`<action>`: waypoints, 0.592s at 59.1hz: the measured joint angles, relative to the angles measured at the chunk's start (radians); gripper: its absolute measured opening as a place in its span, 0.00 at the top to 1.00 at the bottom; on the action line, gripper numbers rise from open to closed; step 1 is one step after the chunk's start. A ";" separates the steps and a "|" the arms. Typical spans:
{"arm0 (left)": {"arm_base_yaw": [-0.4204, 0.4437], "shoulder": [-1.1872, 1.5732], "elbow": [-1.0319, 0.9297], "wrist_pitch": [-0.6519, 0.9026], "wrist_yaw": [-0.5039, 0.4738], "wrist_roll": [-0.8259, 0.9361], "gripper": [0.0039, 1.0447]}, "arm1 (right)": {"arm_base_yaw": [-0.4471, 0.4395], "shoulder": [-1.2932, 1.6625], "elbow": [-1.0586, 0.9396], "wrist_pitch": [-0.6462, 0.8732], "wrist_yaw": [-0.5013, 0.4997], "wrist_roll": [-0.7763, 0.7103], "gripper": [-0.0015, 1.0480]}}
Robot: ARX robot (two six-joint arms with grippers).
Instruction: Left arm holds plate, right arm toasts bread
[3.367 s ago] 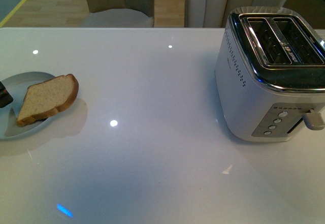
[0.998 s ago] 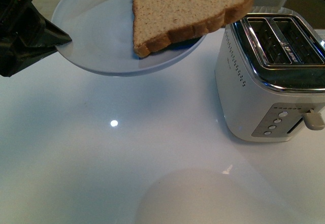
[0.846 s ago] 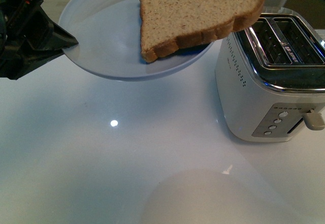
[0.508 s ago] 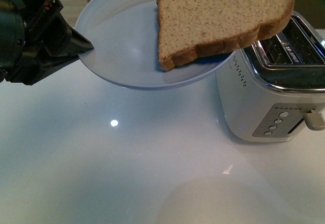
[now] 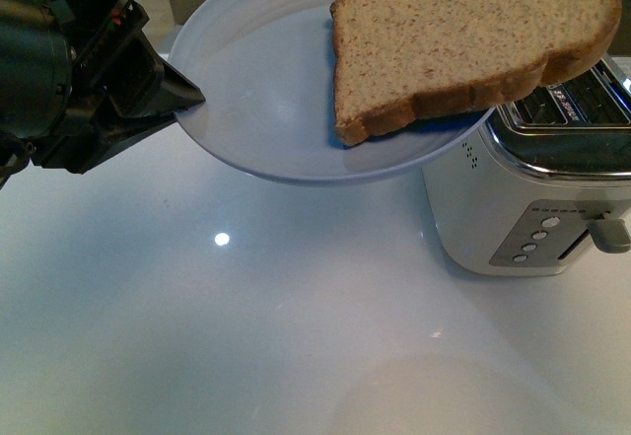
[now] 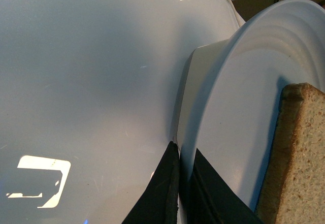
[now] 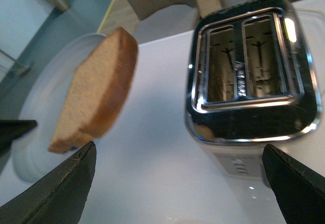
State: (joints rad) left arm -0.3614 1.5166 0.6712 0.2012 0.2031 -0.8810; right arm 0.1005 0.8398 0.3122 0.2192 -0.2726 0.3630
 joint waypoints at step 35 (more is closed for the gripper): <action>0.008 -0.024 0.000 -0.027 0.013 -0.001 0.98 | 0.124 0.446 0.128 0.317 -0.070 0.270 0.23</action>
State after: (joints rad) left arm -0.3531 1.4921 0.6712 0.1741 0.2161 -0.8818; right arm 0.2241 1.2858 0.4404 0.5365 -0.3428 0.6334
